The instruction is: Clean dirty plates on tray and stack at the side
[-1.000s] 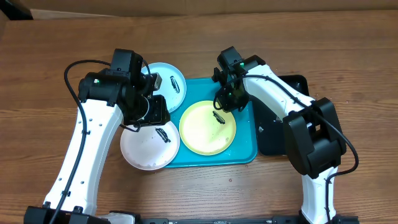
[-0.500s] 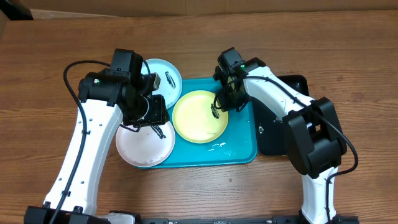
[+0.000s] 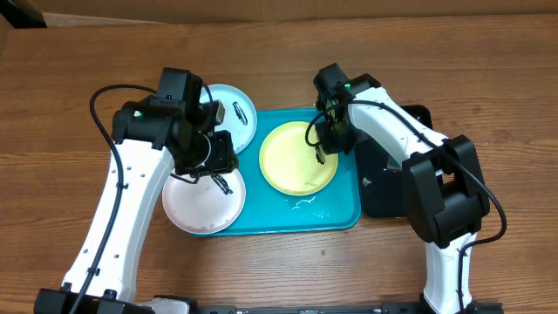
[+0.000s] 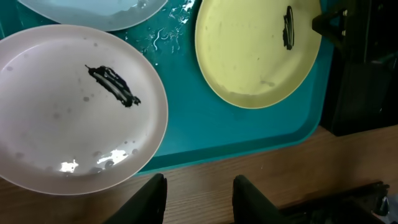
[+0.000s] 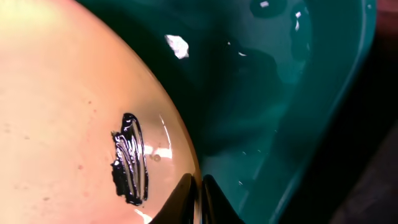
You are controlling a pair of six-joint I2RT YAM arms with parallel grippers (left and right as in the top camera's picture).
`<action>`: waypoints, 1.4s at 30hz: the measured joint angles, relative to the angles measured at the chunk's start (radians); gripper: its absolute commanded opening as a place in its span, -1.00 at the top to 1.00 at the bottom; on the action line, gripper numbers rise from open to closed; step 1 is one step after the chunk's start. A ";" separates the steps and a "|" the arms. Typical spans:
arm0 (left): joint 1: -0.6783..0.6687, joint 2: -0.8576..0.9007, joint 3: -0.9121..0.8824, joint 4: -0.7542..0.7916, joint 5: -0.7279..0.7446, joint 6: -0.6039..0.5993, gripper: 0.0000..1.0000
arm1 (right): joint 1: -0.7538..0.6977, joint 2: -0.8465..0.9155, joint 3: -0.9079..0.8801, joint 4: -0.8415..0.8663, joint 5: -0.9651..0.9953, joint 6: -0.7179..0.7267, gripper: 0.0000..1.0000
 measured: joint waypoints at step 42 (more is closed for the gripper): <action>-0.161 0.363 -0.111 0.396 -0.150 -0.227 0.18 | -0.414 -0.004 0.580 -0.569 -0.048 0.049 -0.12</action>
